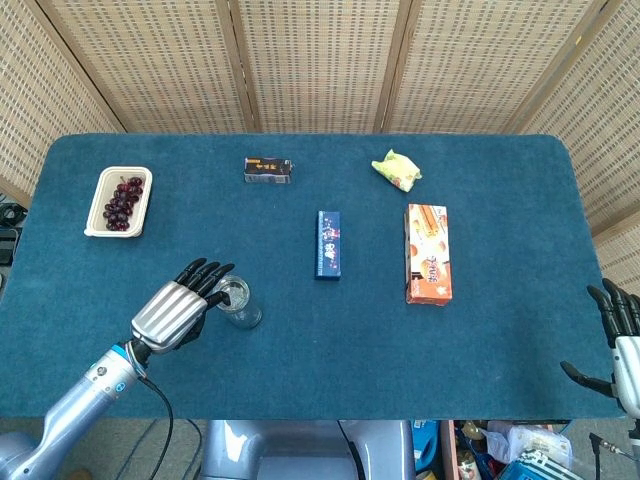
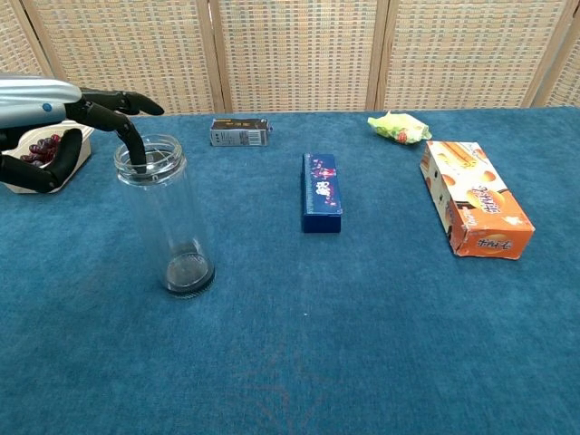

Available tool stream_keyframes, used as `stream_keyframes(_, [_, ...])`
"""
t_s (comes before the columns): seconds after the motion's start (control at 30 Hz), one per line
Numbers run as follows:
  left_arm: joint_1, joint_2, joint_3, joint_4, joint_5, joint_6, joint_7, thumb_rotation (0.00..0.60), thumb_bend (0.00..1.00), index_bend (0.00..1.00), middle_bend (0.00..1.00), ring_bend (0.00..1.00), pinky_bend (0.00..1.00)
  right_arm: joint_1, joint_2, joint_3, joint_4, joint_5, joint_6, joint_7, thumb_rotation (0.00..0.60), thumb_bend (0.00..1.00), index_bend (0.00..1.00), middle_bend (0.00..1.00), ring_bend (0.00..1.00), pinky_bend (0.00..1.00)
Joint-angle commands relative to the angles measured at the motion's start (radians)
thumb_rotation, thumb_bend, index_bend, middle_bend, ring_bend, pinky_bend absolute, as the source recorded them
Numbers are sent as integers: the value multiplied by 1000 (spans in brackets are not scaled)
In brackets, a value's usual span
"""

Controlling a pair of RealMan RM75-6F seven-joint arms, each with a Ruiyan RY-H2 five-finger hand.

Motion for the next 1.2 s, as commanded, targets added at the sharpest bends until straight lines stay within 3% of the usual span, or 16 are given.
stream_keyframes(0.03, [-6,-7,-2,-3,-15,-3,15,600,961,336,0,0,0,0,0,0,0,1,-1,0,600,0,0,0,0,0])
stream_keyframes(0.5, [-17,-27,0,-4,-53,0,51,600,961,339,0,0,0,0,1,1,1,3,1,4,600,0,0,0,0,0])
stream_keyframes(0.8, [15,18,-14,-30,27,67,-38,600,962,337,0,0,0,1,0,0,1,1,-2,2,600,0,0,0,0,0])
stream_keyframes(0.9, [42,56,-17,-43,72,114,-80,600,947,195,0,0,0,1,-1,-1,1,-1,-2,0,600,0,0,0,0,0])
stream_keyframes(0.93, [60,72,-19,-50,81,142,-91,600,849,100,0,0,0,2,-1,-1,1,-1,-3,-2,600,0,0,0,0,0])
stream_keyframes(0.97, [82,88,-20,-57,77,178,-93,600,677,31,0,0,0,1,-1,-1,0,-2,-3,-3,600,0,0,0,0,0])
stream_keyframes(1.03, [131,116,-19,-64,57,256,-67,600,351,0,0,0,0,1,-1,-2,-1,-4,-1,-3,600,0,0,0,0,0])
stream_keyframes(1.07, [154,124,-16,-64,47,287,-57,600,250,0,0,0,0,1,-1,-2,-2,-5,0,-3,600,0,0,0,0,0])
stream_keyframes(1.2, [260,121,5,-2,39,424,-83,600,204,0,0,0,0,0,-2,-3,-3,-8,3,-5,600,0,0,0,0,0])
